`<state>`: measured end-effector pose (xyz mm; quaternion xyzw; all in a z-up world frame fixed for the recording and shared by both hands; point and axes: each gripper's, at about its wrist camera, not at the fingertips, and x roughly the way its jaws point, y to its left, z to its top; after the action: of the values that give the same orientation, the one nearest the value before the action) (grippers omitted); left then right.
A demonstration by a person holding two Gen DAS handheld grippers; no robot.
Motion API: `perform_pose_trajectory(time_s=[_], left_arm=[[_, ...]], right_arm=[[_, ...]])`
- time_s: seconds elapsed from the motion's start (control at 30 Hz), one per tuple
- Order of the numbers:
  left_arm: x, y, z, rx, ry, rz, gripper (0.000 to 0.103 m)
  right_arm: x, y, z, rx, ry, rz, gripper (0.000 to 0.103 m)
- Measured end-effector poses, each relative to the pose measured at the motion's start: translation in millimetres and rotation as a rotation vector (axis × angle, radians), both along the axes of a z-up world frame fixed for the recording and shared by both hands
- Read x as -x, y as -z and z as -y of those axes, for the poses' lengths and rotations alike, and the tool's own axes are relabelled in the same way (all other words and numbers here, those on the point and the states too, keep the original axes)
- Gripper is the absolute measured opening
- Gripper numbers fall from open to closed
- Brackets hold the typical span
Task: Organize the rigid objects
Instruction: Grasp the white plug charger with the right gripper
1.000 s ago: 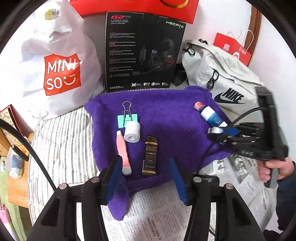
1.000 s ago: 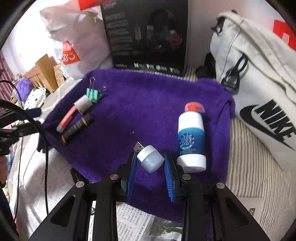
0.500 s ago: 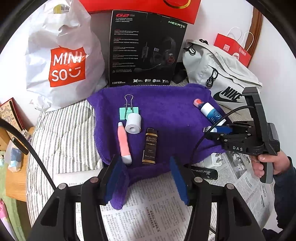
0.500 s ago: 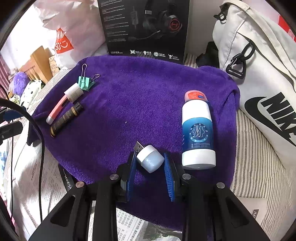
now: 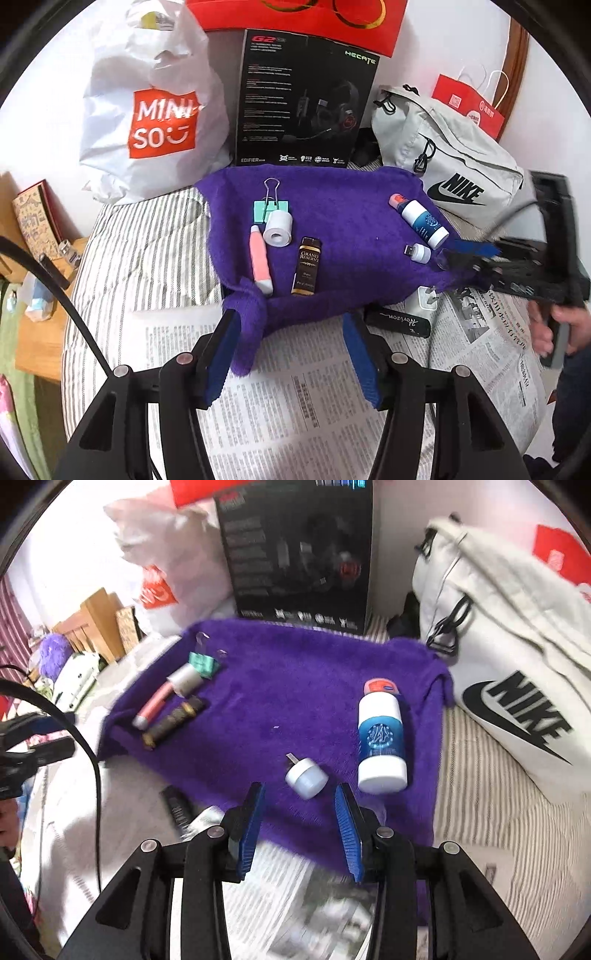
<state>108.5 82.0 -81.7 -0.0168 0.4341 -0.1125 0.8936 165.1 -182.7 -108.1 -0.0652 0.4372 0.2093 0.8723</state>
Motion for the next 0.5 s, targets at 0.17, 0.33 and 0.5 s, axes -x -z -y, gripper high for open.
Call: perform_pose_trajectory(time_s=[0.17,0.33,0.5], left_arm=[[13.9,6.5,1.2,0.017,-0.006,-0.005,0.057],[28.3,14.9,1.4,0.037,0.010,-0.014,0.057],[37.8,15.3,-5.8,0.040,0.019,0.002,0.057]], right_arm=[[36.5,5.2,-11.5,-0.023,-0.013,-0.007,0.040],[37.1,26.2,-28.4,-0.051,0.042,-0.045,0.040],[28.0,35.8,-39.3,-0.040,0.117,-0.037,0.040]])
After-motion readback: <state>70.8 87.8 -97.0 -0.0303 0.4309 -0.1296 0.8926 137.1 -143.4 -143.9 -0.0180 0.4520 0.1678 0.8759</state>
